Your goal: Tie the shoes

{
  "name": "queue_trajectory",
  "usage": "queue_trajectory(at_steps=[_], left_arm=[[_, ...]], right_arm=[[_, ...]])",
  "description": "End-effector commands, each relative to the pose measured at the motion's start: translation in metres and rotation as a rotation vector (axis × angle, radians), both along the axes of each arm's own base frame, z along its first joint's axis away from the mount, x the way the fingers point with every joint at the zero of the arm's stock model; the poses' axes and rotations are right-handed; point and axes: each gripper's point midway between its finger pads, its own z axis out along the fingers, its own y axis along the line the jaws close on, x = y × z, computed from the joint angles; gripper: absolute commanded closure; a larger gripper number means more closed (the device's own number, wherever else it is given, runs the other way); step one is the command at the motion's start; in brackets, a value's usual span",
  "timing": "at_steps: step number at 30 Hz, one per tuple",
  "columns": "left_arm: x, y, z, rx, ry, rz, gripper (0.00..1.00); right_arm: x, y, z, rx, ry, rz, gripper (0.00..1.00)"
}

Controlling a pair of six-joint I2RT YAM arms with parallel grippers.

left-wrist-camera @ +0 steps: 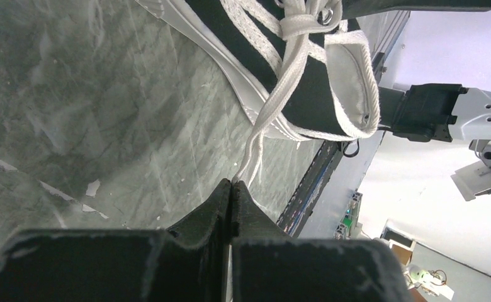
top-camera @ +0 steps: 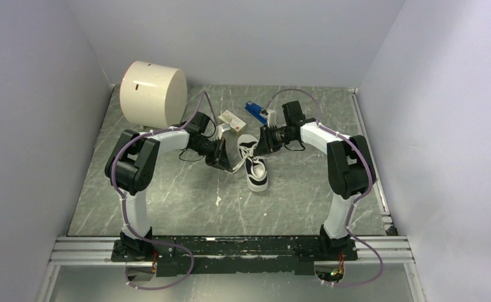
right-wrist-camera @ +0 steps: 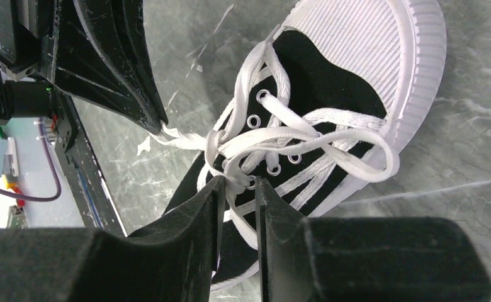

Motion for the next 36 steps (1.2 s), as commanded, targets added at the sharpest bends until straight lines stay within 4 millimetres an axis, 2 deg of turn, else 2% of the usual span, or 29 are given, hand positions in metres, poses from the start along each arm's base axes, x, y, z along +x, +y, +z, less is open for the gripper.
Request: queue_trajectory(at_steps=[1, 3, 6, 8, 15, 19, 24, 25, 27, 32, 36], left_arm=[[0.009, -0.005, 0.013, -0.046, -0.025, -0.006, 0.95], [0.008, -0.005, 0.013, -0.046, -0.025, -0.007, 0.95], [0.009, -0.006, 0.013, -0.050, -0.025, -0.009, 0.95], [0.010, -0.006, 0.014, -0.052, -0.024, -0.009, 0.95], [0.008, -0.006, 0.014, -0.055, -0.024, -0.017, 0.95], [0.009, -0.006, 0.014, -0.055, -0.023, -0.017, 0.95], [0.010, -0.007, 0.016, -0.061, -0.025, -0.017, 0.95], [0.011, -0.008, 0.017, -0.061, -0.026, -0.016, 0.95], [0.011, -0.008, 0.018, -0.064, -0.028, -0.015, 0.95], [0.012, -0.010, 0.020, -0.075, -0.029, -0.010, 0.95], [0.011, -0.010, 0.019, -0.081, -0.023, -0.009, 0.95]], right_arm=[[-0.004, 0.000, -0.005, -0.011, -0.002, 0.025, 0.74], [-0.006, 0.000, -0.003, -0.008, -0.005, 0.025, 0.73], [-0.013, -0.002, -0.002, -0.002, -0.001, 0.008, 0.65], [-0.013, -0.004, 0.002, 0.018, -0.002, -0.014, 0.62], [-0.020, -0.012, 0.003, 0.020, 0.006, -0.031, 0.63], [-0.021, -0.010, 0.002, 0.031, 0.016, -0.035, 0.74], [-0.016, -0.009, 0.003, 0.023, 0.029, -0.038, 0.97], [-0.017, -0.010, 0.005, 0.017, 0.031, -0.039, 1.00], [-0.019, -0.012, 0.011, 0.003, 0.053, -0.051, 1.00], [-0.055, -0.006, 0.026, 0.013, 0.155, -0.026, 1.00], [-0.083, -0.006, 0.024, 0.043, 0.254, -0.033, 1.00]])
